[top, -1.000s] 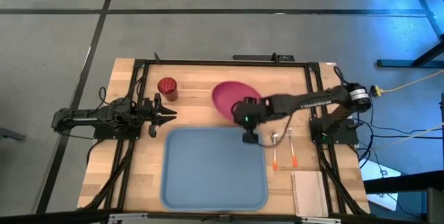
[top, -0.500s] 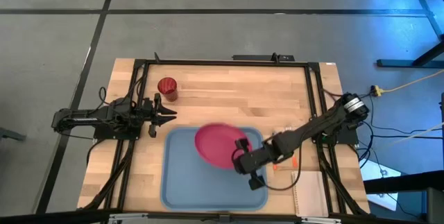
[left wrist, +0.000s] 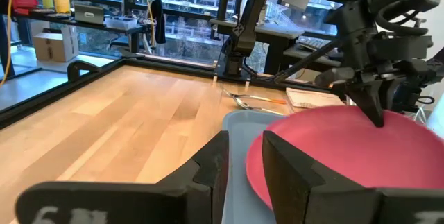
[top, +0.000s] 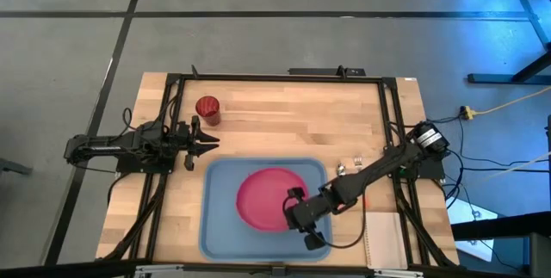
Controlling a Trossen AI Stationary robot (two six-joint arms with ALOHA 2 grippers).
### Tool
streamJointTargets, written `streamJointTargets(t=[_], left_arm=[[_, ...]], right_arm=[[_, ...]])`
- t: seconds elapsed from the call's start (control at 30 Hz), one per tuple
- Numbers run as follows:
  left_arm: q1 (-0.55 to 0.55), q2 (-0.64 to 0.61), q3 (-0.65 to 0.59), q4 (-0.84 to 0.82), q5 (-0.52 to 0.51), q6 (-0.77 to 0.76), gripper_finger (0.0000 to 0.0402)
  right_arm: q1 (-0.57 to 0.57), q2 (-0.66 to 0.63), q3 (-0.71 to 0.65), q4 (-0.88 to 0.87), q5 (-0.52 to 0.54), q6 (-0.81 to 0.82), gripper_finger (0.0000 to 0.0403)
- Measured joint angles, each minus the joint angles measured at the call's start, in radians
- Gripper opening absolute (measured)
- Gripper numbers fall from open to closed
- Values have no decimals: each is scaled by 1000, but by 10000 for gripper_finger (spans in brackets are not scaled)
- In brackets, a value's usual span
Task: Pick and place plate/cup/fork/spoon on tray
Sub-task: Put the pink plate on the serving tray
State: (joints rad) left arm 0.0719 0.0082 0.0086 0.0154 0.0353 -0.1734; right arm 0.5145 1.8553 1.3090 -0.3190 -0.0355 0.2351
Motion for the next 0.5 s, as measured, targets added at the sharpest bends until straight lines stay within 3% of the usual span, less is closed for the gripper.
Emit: streamJointTargets(t=[0.27, 0.5], left_arm=[[0, 0, 0, 0, 0, 0, 82], [0, 0, 0, 0, 0, 0, 82]], right_arm=[[-1, 0, 0, 48, -88, 9, 95], [-13, -25, 33, -8, -89, -59, 98]])
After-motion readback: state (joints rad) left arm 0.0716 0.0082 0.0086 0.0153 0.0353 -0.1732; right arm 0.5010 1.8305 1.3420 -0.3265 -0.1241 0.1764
